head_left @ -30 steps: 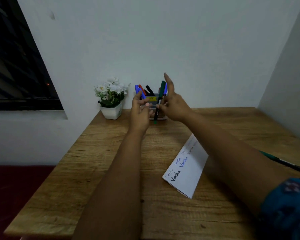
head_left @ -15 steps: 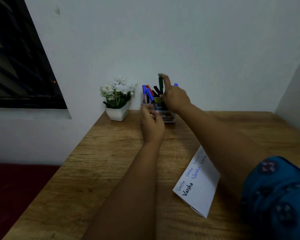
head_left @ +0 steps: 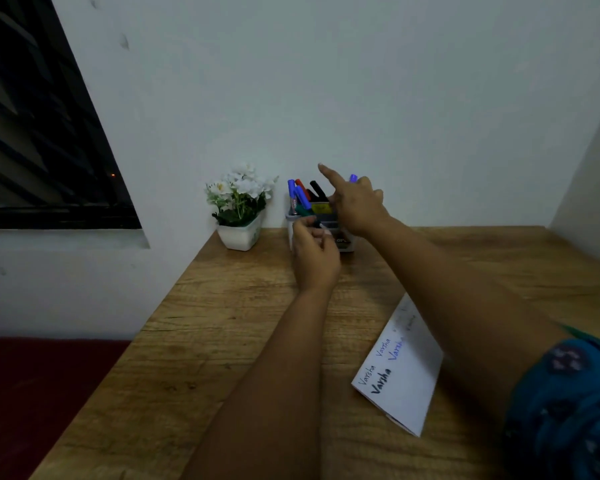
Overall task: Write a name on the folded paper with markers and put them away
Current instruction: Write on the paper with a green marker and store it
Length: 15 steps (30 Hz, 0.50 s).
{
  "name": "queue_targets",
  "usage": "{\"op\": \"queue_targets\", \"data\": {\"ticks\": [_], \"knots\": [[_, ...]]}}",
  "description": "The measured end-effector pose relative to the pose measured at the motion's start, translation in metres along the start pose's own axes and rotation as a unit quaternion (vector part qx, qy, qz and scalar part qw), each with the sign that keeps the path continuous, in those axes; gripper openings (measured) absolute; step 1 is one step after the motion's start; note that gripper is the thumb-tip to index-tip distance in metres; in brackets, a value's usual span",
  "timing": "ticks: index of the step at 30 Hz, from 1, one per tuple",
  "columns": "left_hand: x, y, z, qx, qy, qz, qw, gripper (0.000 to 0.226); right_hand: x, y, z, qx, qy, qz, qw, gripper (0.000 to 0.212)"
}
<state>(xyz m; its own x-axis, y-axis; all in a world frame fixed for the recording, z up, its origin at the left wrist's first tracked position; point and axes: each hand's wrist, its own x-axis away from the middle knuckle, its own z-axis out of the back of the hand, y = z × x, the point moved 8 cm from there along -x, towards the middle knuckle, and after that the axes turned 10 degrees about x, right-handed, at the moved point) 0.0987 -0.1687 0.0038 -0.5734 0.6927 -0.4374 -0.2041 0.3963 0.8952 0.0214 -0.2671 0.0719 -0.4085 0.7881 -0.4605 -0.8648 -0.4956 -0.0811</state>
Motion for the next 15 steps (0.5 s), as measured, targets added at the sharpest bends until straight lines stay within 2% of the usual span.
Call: {"op": "queue_targets", "data": {"ticks": [3,7,9,12,13,15], "knots": [[0.005,0.01,-0.012,-0.002,-0.024,0.0,1.0,0.021,0.035,0.022,0.011,-0.05,0.022,-0.014,0.998,0.058],[0.025,0.031,-0.038,-0.069,-0.088,-0.057,0.992,0.016,0.093,0.062,0.023,-0.113,0.025,-0.038,0.993,0.028],[0.046,0.04,-0.051,-0.122,-0.132,-0.08,0.98,0.027,0.123,0.082,0.033,-0.144,0.02,-0.054,0.988,0.031],[0.085,0.058,-0.07,-0.152,-0.201,-0.128,0.959,0.021,0.165,0.107,0.044,-0.156,-0.033,-0.083,0.984,0.036],[0.096,0.061,-0.078,-0.154,-0.229,-0.134,0.952,0.018,0.177,0.116,0.045,-0.151,-0.054,-0.087,0.983,0.028],[0.115,0.061,-0.091,-0.169,-0.281,-0.136,0.935,0.031,0.199,0.135,0.048,-0.098,-0.089,-0.107,0.985,0.009]]}}
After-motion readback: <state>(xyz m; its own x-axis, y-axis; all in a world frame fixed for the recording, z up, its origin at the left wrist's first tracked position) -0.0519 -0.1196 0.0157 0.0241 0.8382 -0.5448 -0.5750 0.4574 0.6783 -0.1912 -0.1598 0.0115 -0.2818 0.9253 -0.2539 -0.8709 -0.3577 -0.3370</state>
